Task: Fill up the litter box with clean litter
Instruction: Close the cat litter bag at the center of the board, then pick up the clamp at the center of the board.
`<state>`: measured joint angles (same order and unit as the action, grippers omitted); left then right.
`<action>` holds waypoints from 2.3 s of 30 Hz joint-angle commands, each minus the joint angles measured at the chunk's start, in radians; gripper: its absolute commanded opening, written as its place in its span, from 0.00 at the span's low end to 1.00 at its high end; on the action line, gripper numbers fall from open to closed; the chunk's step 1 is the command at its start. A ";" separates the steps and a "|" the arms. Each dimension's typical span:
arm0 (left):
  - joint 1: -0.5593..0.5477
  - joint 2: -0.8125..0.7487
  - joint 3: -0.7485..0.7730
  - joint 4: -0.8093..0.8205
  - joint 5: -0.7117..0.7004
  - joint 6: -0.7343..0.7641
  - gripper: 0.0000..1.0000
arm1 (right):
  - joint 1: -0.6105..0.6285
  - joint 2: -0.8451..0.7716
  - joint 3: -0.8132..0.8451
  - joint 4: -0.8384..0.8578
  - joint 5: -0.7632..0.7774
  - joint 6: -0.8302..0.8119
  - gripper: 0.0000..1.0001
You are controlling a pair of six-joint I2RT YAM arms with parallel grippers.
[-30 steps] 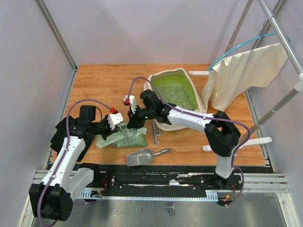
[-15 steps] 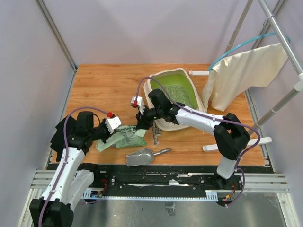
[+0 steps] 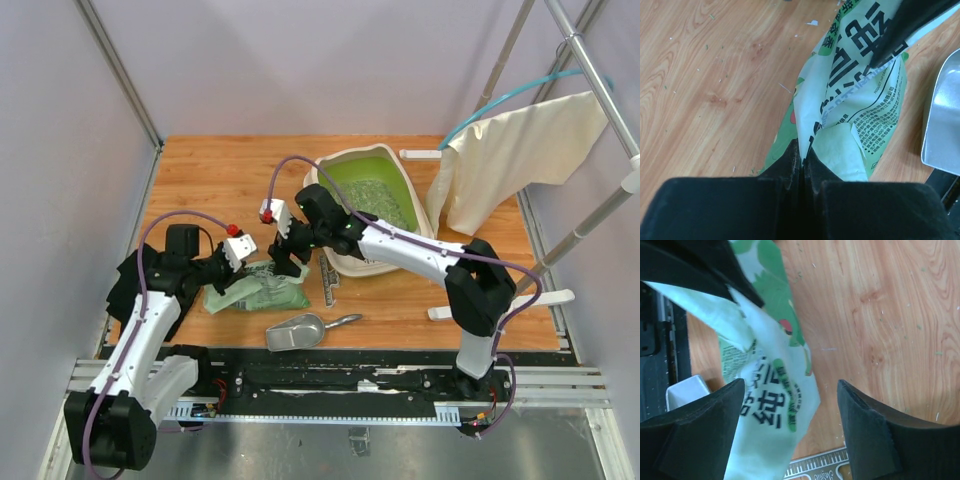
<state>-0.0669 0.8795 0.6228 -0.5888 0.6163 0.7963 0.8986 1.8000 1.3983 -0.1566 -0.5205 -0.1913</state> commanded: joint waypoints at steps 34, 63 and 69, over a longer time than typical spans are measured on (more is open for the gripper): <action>0.116 -0.034 0.044 0.123 0.015 -0.091 0.01 | -0.097 -0.245 -0.178 -0.239 0.241 -0.017 0.09; 0.115 -0.029 0.046 0.321 -0.064 -0.325 0.68 | 0.130 -0.089 -0.376 -0.055 0.900 1.018 0.58; 0.115 -0.028 0.034 0.352 -0.064 -0.332 0.70 | 0.146 -0.040 -0.348 -0.050 1.049 1.046 0.54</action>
<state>0.0437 0.8593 0.6559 -0.2882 0.5575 0.4820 1.0367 1.7348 1.0187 -0.1989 0.3317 0.8028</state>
